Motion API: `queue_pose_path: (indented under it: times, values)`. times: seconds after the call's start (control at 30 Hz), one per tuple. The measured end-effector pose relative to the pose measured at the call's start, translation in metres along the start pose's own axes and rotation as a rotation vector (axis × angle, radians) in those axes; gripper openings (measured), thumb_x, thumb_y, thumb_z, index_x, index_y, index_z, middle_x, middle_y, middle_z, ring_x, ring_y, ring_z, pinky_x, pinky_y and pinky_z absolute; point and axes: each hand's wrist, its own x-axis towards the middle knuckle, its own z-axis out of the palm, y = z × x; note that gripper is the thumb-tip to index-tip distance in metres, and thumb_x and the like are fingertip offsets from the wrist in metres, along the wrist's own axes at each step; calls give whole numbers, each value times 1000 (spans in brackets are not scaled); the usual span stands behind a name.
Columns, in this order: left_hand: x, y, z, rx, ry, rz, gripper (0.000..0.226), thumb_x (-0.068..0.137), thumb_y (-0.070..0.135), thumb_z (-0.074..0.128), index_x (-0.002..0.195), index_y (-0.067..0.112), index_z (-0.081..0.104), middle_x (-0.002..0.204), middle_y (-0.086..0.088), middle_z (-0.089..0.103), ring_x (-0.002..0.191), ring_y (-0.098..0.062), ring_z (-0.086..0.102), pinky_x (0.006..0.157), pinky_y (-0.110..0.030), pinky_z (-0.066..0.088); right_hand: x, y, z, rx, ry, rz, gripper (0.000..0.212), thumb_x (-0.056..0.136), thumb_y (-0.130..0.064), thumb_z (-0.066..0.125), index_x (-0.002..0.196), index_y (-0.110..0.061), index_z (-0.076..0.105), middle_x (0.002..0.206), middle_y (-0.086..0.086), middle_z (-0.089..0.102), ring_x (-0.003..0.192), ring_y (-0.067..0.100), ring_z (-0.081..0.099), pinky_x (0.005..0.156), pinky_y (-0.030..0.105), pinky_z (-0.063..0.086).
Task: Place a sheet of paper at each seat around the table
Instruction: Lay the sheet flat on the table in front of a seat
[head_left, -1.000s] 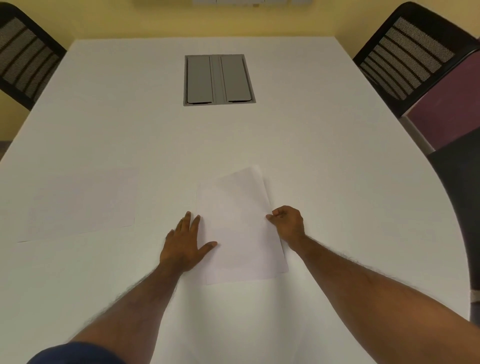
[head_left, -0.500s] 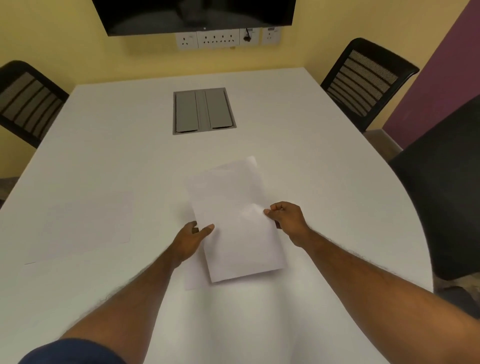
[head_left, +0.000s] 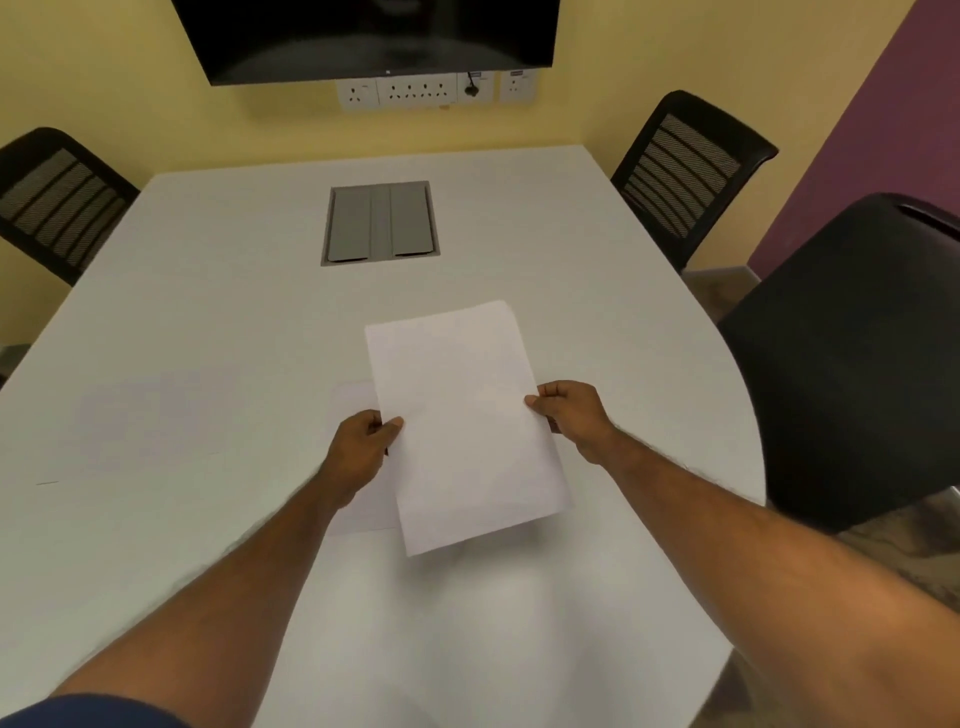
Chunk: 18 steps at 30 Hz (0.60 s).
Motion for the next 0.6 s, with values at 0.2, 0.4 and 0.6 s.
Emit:
queue_pose_path:
  times: [0.2,0.4,0.6]
  values:
    - [-27,3,29,-7,-15,0,32,93,28,61,74,3,57,64,-7,51,60,-20,46,62,-34,39,-20,7,-33,-69,9,16,20,85,-11,72,94,7,69,98,18,71,85,24,65,86,46,55]
    - [-47,8,63,-28,-70,10,29,93,26,61,70,9,61,65,-7,57,62,-19,51,64,-31,40,-38,8,-74,-152,55,-11,24,85,-11,72,93,11,67,89,14,66,80,24,61,75,39,51]
    - [-65,26,107,-118,-75,-45,29,92,26,64,68,11,61,64,-6,55,66,-23,49,60,-33,37,-39,3,-123,-256,85,-45,16,85,-13,71,92,1,72,88,8,69,76,18,62,71,33,52]
